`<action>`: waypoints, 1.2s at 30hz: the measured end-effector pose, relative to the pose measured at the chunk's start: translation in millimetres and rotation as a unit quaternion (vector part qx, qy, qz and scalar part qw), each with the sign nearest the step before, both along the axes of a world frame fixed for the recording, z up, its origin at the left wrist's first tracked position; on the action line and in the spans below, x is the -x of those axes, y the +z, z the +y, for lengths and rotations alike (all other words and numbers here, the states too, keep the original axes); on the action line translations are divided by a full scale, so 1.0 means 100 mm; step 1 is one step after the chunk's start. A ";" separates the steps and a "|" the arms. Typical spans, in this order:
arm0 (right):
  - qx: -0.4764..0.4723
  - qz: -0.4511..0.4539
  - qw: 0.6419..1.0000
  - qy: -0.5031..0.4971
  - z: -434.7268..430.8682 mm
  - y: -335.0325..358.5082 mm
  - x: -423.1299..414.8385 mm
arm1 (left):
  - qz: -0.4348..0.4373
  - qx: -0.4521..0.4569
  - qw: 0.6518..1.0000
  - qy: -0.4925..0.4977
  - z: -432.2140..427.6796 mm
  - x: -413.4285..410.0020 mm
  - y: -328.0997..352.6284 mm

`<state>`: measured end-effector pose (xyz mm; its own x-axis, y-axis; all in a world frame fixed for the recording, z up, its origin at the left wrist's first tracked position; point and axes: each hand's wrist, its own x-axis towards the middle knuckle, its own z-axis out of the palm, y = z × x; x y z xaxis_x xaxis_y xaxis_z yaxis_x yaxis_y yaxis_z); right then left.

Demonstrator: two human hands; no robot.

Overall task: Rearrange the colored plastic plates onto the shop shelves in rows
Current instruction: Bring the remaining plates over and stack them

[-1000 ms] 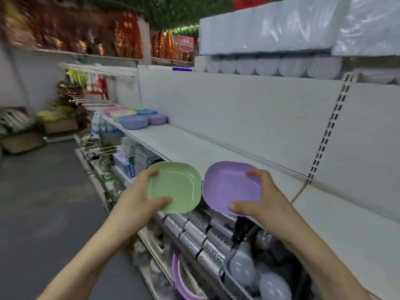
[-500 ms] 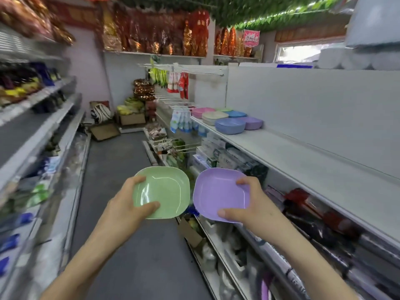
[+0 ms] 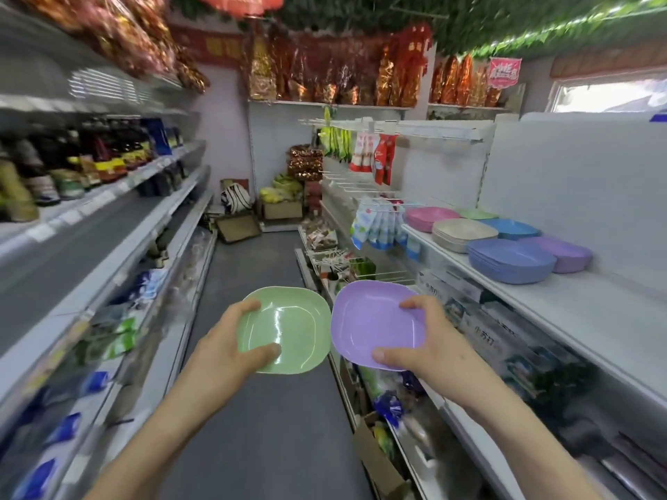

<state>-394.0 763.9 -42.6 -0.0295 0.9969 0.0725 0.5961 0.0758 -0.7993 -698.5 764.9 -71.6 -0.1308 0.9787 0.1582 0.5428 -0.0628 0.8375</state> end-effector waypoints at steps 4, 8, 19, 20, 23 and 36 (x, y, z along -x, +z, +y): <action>-0.013 -0.011 0.999 0.040 0.88 0.18 0.16 | 0.010 -0.017 0.999 0.030 0.74 0.15 0.20; -0.016 -0.012 0.998 0.051 1.59 0.28 0.21 | 0.011 -0.030 0.998 0.046 1.34 0.22 0.29; -0.020 -0.023 0.998 -0.063 2.79 0.19 -0.29 | 0.000 -0.019 0.998 -0.054 3.26 -0.34 0.23; -0.025 -0.019 0.996 -0.084 2.90 0.20 -0.34 | 0.002 -0.021 0.997 -0.072 3.47 -0.42 0.24; -0.046 -0.016 0.988 -0.149 3.25 0.24 -0.46 | 0.008 -0.035 0.991 -0.126 4.09 -0.64 0.31; -0.066 -0.047 0.911 -0.404 3.63 0.46 -0.68 | 0.002 -0.084 0.908 -0.409 5.85 -1.83 0.66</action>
<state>-325.8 1127.3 3.4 0.6984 0.6783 0.2285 0.5651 -0.3267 -0.7576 -515.9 1350.3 -5.7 0.6311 0.7093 0.3139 0.2596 -0.5745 0.7762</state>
